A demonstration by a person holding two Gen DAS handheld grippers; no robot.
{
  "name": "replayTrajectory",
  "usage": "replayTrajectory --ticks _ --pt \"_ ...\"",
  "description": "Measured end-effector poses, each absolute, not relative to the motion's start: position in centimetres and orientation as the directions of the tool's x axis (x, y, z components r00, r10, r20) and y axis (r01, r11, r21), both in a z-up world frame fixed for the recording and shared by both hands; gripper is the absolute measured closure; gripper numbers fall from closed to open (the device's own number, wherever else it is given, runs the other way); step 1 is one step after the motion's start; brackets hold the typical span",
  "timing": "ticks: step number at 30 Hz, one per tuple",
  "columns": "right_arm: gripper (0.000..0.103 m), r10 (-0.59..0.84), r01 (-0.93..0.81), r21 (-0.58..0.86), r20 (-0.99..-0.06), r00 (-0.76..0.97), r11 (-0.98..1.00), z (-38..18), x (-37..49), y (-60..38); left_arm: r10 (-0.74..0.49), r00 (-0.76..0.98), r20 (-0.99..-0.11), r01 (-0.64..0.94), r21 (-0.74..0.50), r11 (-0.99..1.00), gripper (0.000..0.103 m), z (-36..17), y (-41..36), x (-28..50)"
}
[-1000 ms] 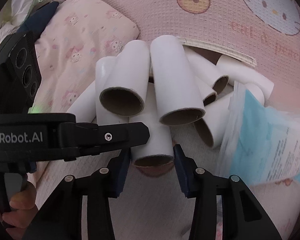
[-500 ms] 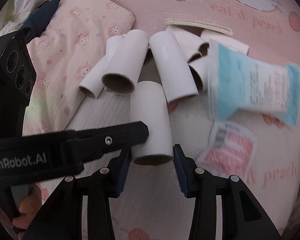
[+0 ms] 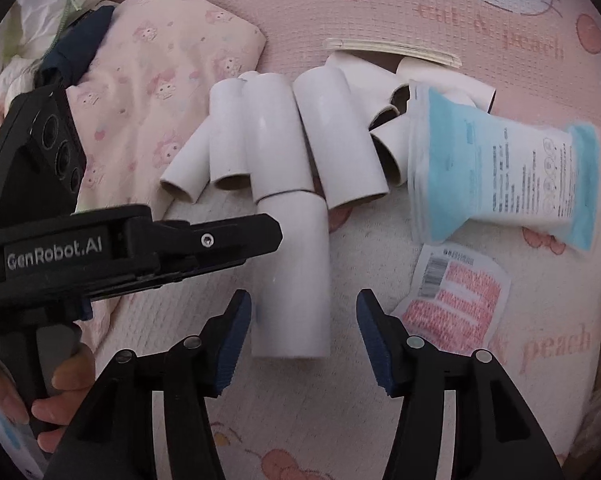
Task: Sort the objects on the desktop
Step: 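Close the right gripper around a white tube and lift it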
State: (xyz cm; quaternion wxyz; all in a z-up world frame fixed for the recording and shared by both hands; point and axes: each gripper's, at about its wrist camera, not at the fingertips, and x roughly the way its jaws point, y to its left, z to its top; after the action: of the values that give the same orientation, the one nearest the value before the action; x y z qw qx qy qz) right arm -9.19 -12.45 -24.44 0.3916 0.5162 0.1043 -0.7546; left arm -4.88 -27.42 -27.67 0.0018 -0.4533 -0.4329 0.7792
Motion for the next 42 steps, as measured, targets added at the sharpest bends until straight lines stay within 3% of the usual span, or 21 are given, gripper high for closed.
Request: replayTrajectory --ticks 4,6,9,12,14,24,32,42 --pt "0.051 -0.478 0.686 0.277 -0.871 -0.116 -0.672 -24.9 -10.0 -12.7 0.42 -0.593 -0.687 0.39 -0.701 -0.597 0.059 -28.3 -27.6 -5.3" --pt "0.051 -0.492 0.657 0.329 -0.867 -0.074 -0.678 -25.4 -10.6 -12.7 0.409 -0.587 -0.699 0.403 -0.69 -0.601 0.068 -28.6 -27.7 -5.5" --pt "0.051 -0.52 0.598 0.417 -0.854 0.001 -0.684 -26.4 -11.7 -12.8 0.419 -0.594 -0.687 0.392 -0.701 -0.595 0.068 -28.7 -27.8 -5.5" --pt "0.052 -0.511 0.585 0.42 -0.859 0.01 -0.694 -27.0 -12.3 -13.1 0.439 -0.593 -0.675 0.399 -0.72 -0.568 0.068 -29.0 -28.2 -5.5" --pt "0.059 -0.524 0.586 0.431 -0.851 0.012 -0.686 -27.0 -12.5 -13.2 0.449 -0.594 -0.668 0.414 -0.732 -0.541 0.068 -29.3 -28.5 -5.6" --pt "0.061 -0.527 0.572 0.45 -0.849 0.037 -0.686 -26.9 -12.9 -13.2 0.439 -0.586 -0.681 0.432 -0.721 -0.542 0.065 -29.0 -28.4 -6.2" --pt "0.061 -0.554 0.582 0.453 -0.832 0.004 -0.675 -24.9 -11.0 -11.9 0.402 -0.547 -0.735 0.345 -0.635 -0.691 0.059 -25.9 -26.2 -6.5" --pt "0.061 -0.596 0.632 0.4 -0.793 -0.124 -0.664 -19.2 -10.0 -8.0 0.388 -0.621 -0.681 0.227 -0.63 -0.742 0.058 -19.8 -23.5 -6.4"
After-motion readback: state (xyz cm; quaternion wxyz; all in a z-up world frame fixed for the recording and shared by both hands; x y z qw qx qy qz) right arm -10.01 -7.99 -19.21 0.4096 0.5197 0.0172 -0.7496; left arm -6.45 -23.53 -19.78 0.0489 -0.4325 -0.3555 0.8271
